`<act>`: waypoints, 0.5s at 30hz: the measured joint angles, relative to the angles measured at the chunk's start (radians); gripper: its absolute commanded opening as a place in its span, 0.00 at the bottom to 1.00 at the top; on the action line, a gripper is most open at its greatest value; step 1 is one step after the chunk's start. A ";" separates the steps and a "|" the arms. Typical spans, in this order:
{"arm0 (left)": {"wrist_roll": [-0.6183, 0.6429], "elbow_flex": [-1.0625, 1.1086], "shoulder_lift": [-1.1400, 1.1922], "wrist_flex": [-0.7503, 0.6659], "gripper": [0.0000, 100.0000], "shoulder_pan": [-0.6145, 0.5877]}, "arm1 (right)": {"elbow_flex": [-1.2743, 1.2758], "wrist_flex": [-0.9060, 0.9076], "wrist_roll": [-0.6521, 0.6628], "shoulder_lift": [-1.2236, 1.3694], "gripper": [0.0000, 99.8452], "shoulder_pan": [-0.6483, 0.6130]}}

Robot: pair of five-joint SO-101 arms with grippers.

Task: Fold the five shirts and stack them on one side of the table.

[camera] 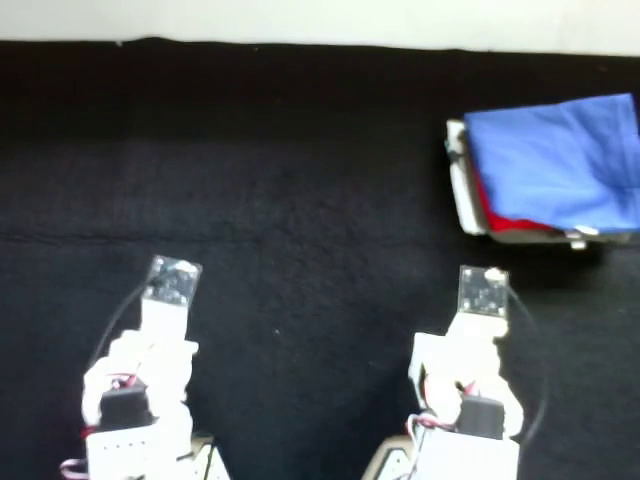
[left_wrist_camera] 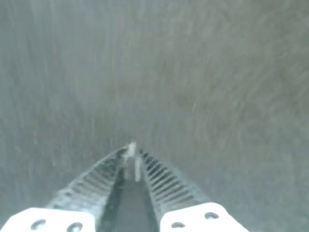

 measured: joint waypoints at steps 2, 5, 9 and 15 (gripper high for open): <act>0.160 0.003 0.000 0.000 0.01 0.018 | 0.000 0.000 0.000 0.000 0.01 0.000; 0.373 0.003 0.000 0.011 0.01 0.044 | 0.000 0.000 0.000 0.000 0.01 0.000; 0.405 0.003 0.000 0.014 0.01 0.028 | 0.000 0.000 0.000 0.000 0.01 0.000; 0.272 0.003 0.000 0.014 0.01 0.026 | 0.000 0.000 0.000 0.000 0.01 0.000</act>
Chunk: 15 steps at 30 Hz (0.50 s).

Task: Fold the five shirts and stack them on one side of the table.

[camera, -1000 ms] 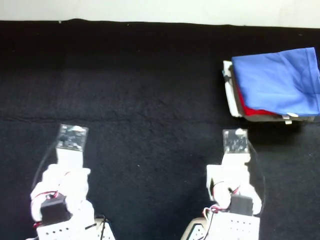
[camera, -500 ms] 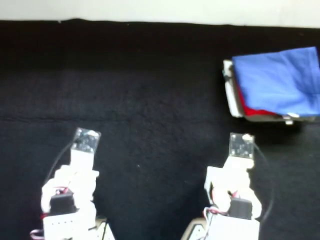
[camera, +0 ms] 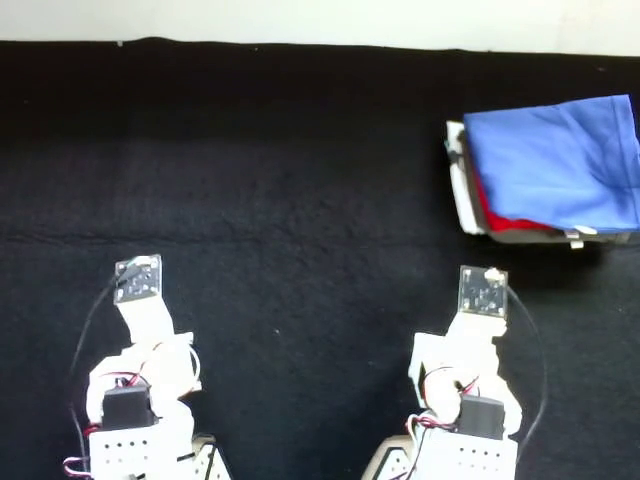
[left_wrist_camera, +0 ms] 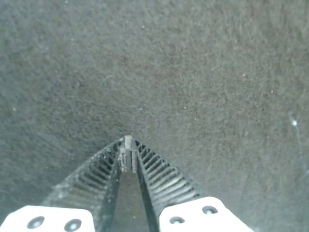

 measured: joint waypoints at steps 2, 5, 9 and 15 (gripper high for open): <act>-0.008 0.000 0.000 0.000 0.01 0.000 | 0.000 0.000 0.000 0.000 0.01 0.000; -0.014 0.000 0.000 0.000 0.01 0.012 | 0.000 0.000 0.000 0.000 0.01 0.000; -0.015 0.000 0.000 0.000 0.01 0.015 | 0.000 0.000 0.000 0.000 0.01 0.000; -0.015 0.000 0.000 0.000 0.01 0.015 | 0.000 0.000 0.000 0.000 0.01 0.000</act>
